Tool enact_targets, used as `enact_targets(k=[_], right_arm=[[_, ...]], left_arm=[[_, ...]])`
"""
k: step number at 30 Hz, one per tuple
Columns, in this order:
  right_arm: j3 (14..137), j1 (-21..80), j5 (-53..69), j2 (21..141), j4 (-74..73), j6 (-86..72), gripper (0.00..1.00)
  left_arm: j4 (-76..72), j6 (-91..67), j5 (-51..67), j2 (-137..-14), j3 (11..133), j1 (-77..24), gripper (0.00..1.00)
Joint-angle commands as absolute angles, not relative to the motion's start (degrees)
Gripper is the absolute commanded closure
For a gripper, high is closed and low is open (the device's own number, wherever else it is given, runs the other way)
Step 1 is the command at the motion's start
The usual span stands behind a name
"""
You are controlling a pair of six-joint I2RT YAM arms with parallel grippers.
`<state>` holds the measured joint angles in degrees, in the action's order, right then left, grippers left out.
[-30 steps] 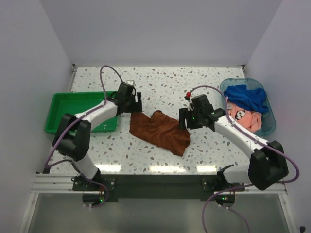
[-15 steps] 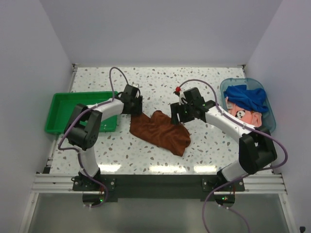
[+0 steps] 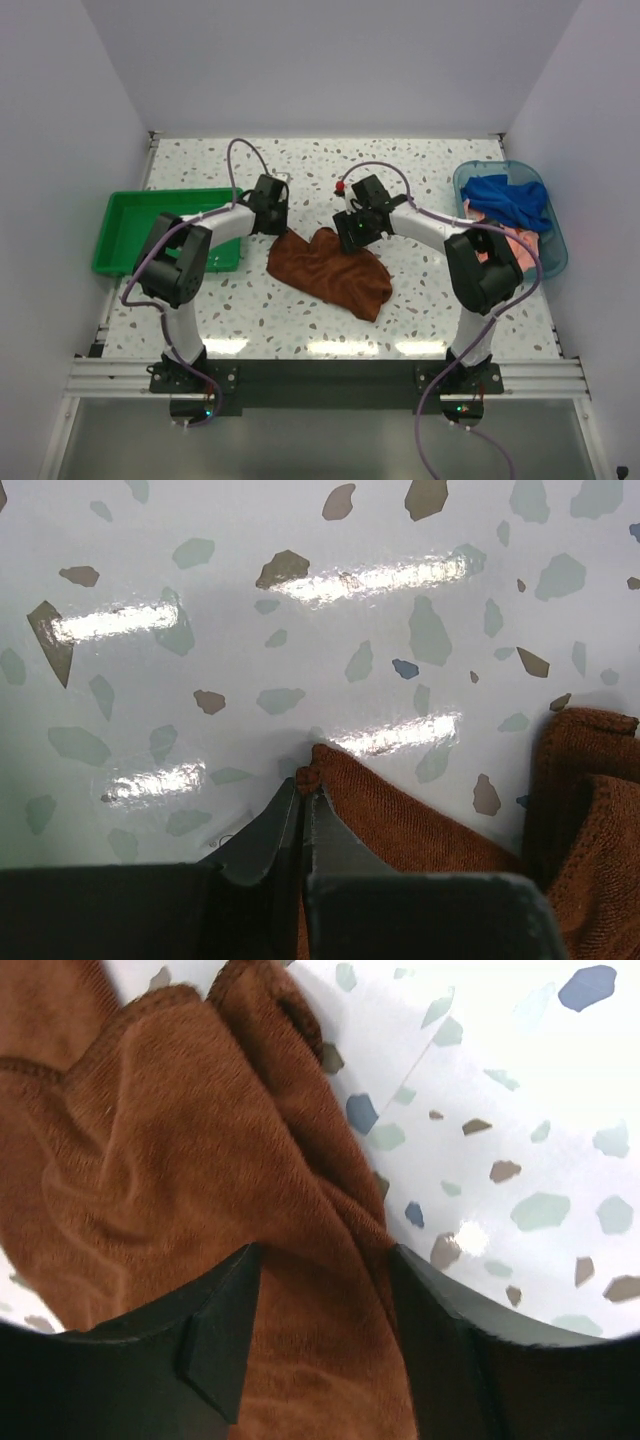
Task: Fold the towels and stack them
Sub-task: Flatten out the crumpled towel
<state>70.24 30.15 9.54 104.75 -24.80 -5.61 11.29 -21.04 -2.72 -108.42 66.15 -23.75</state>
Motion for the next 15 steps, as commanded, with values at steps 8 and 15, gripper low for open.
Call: enact_targets(k=[8,15], right_arm=[[77.69,29.97,7.04,104.34,-27.93,3.60,1.00],[81.57,30.23,16.15,89.14,-33.04,7.91,1.00]], left_arm=[[15.37,-18.46,-2.11,-111.71,74.17,-21.01,1.00],[18.98,-18.02,-1.05,-114.26,89.01,-17.23,1.00]])
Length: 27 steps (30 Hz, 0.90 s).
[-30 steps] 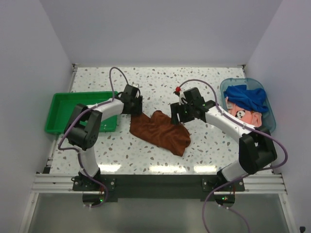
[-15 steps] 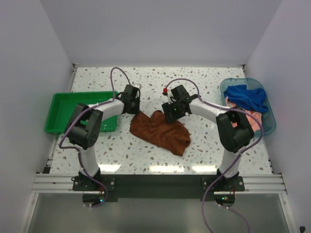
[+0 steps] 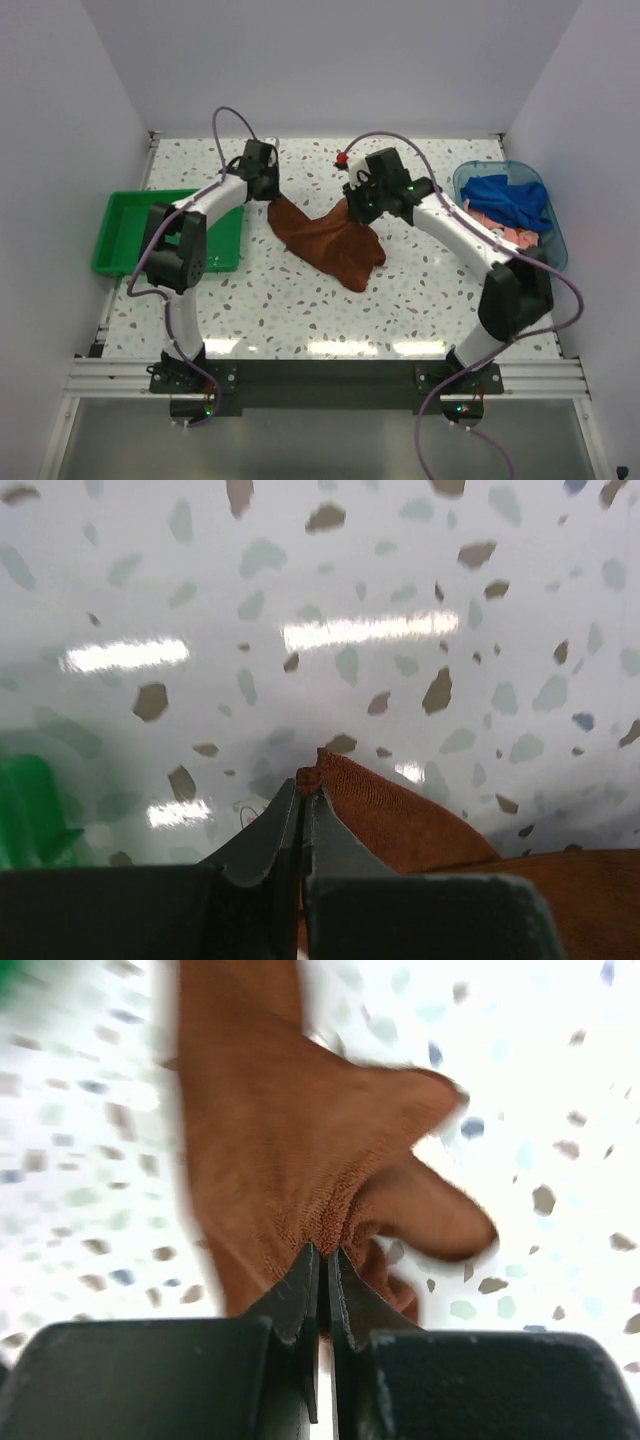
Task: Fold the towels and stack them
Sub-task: Flatten out the crumpled towel
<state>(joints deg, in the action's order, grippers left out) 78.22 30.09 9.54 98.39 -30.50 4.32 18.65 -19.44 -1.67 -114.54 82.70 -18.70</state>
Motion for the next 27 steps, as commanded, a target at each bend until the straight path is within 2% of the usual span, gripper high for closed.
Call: enact_targets(k=[1,3,6,7,12,14,16,18,21,27], right_arm=[[80.87,30.84,19.39,86.34,-34.09,9.13,1.00],[77.71,32.68,26.87,83.86,-38.22,11.76,1.00],[72.27,40.23,29.35,81.74,-45.34,13.71,1.00],[70.77,44.34,29.62,81.91,-46.74,13.54,0.96],[63.37,52.55,32.26,86.57,-54.04,12.21,0.82],[63.63,54.31,32.87,87.97,-57.98,13.35,0.70],[66.43,54.23,31.48,89.21,-60.11,14.76,0.57],[69.77,54.05,27.44,89.03,-59.33,13.46,0.49],[74.17,50.29,24.08,89.64,-55.47,10.56,0.44],[77.87,35.71,15.39,93.51,-40.54,-1.56,0.40]], left_arm=[[19.25,-18.19,-0.79,-114.61,89.90,-16.79,1.00],[19.34,-18.54,-0.79,-114.96,91.31,-16.35,1.00],[19.07,-18.98,-0.62,-115.14,90.80,-16.00,1.00],[19.07,-19.16,-0.53,-115.14,90.53,-15.82,1.00],[17.49,-19.77,-0.26,-113.91,85.88,-15.82,1.00],[17.31,-19.86,0.95,-112.77,84.47,-15.82,1.00],[17.58,-19.69,1.23,-111.19,82.36,-15.82,1.00],[17.49,-19.60,1.41,-108.91,79.64,-15.82,1.00],[17.49,-19.34,1.67,-105.92,75.95,-15.82,1.00],[18.01,-17.84,1.06,-100.82,70.32,-15.82,1.00]])
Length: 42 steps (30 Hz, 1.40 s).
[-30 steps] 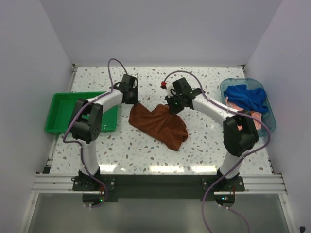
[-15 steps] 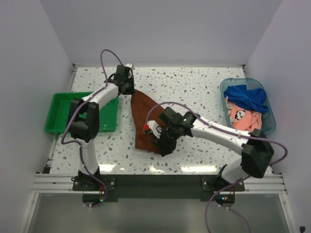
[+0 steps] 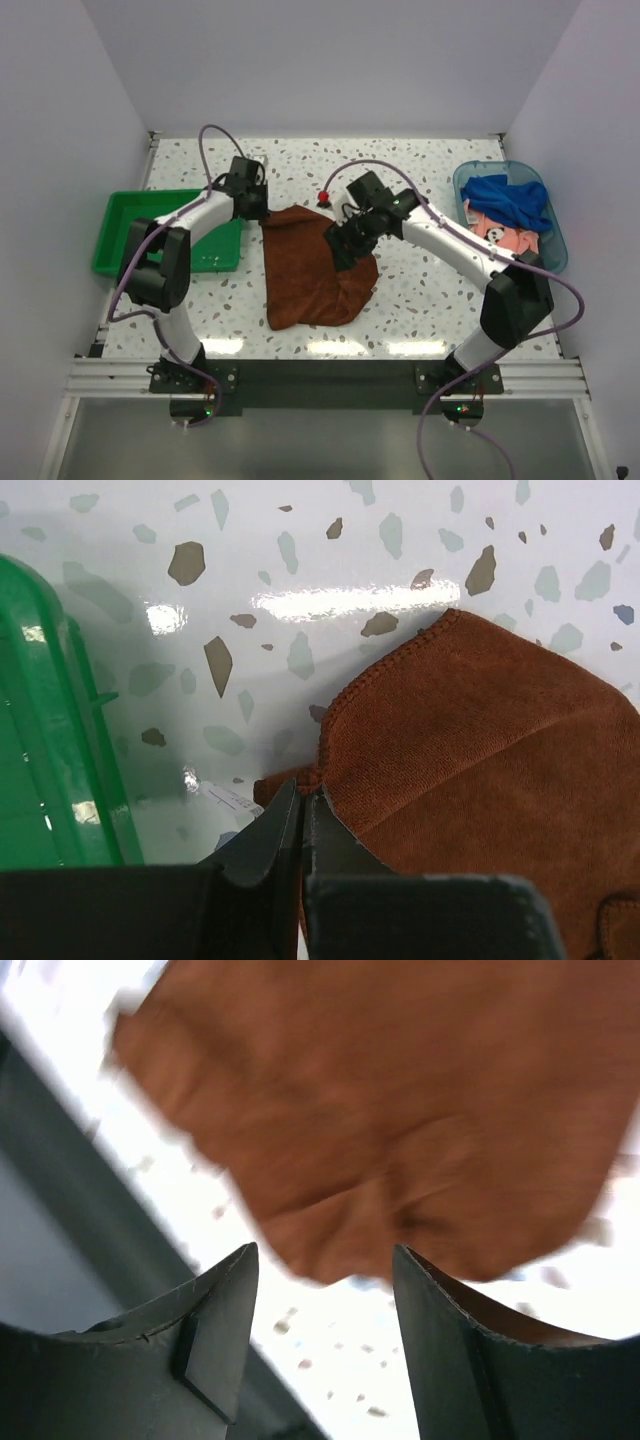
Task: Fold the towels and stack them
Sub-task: Flatten out the crumpled towel
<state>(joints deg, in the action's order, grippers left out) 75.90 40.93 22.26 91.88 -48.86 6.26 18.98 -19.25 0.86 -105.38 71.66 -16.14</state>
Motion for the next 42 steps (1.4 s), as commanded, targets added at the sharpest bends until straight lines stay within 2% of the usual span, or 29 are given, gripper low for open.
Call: enact_targets(k=[1,9,16,22,31,42], right_arm=[[78.31,34.64,14.68,95.60,-37.21,-2.54,0.40],[84.63,29.01,13.70,108.10,-30.67,-2.90,0.40],[86.22,29.18,19.50,109.25,-28.22,-1.41,0.40],[88.58,30.32,20.13,111.62,-28.82,1.58,0.40],[95.53,32.69,18.02,118.99,-30.59,3.70,0.41],[98.79,36.21,9.15,124.54,-22.60,1.15,0.51]], left_arm=[[18.28,-17.67,0.88,-100.38,69.70,-15.82,1.00],[21.26,-18.45,3.60,-91.33,65.05,-16.35,1.00],[21.98,-24.78,10.53,-80.87,46.89,-20.04,1.00],[22.15,-27.16,10.37,-74.89,39.03,-22.41,1.00],[23.47,-26.46,8.70,-72.51,36.65,-22.50,1.00],[23.82,-26.37,8.17,-71.37,37.18,-22.50,1.00]])
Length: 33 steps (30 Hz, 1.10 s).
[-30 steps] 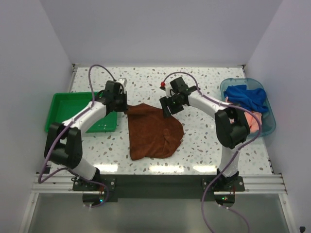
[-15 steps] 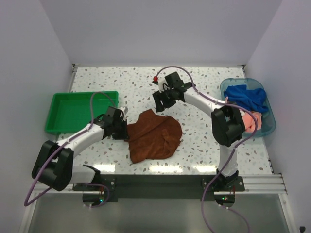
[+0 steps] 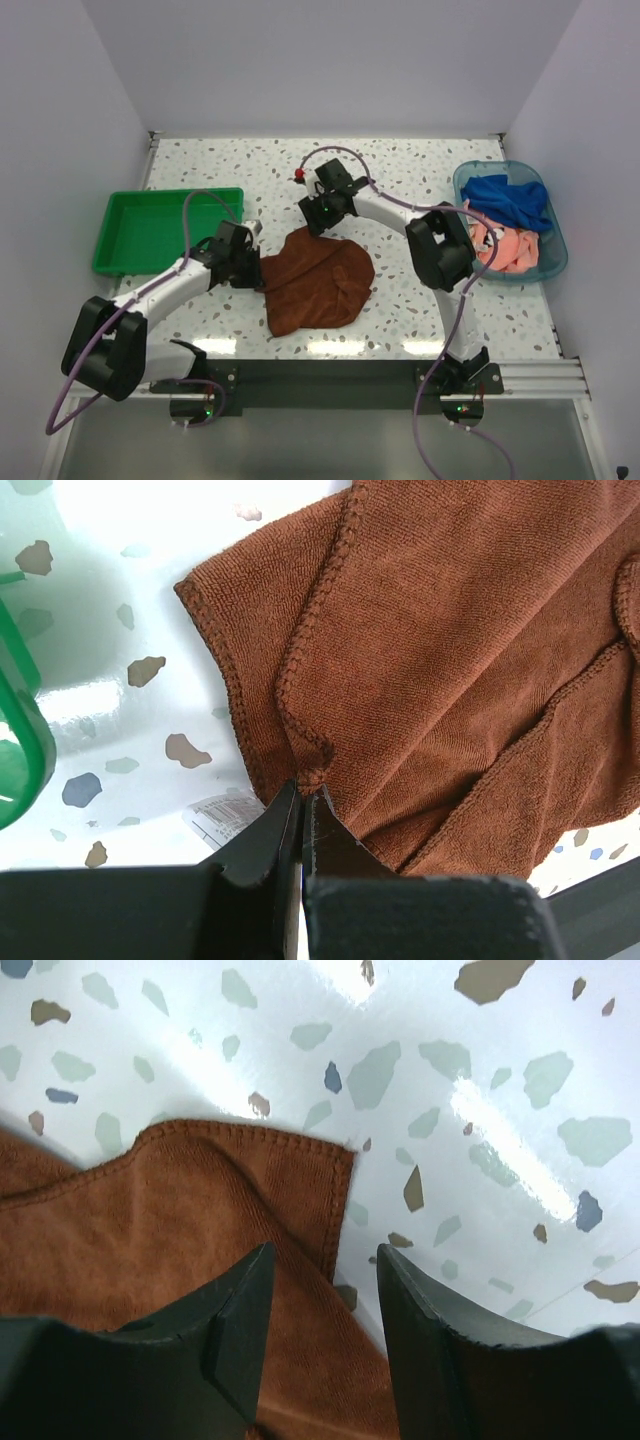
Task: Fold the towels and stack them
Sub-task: Flatten out the crumpled towel
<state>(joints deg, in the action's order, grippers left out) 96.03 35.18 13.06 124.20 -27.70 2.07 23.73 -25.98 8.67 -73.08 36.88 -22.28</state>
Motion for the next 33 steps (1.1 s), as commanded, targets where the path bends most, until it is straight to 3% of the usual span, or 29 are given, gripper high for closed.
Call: enact_targets(k=[1,12,27,33], right_arm=[[98.88,36.38,8.18,124.80,-21.98,0.45,0.52],[102.92,38.76,4.49,129.28,-21.53,0.44,0.52],[99.59,39.73,1.85,130.95,-24.96,0.44,0.53],[98.70,38.67,0.44,132.10,-25.84,-1.84,0.71]], left_arm=[[23.91,-26.37,8.26,-71.28,37.18,-22.50,1.00],[23.82,-26.19,8.26,-70.84,37.35,-22.59,1.00],[24.08,-26.63,7.73,-69.96,37.26,-22.50,1.00],[24.61,-26.54,7.21,-69.43,37.26,-22.50,1.00]])
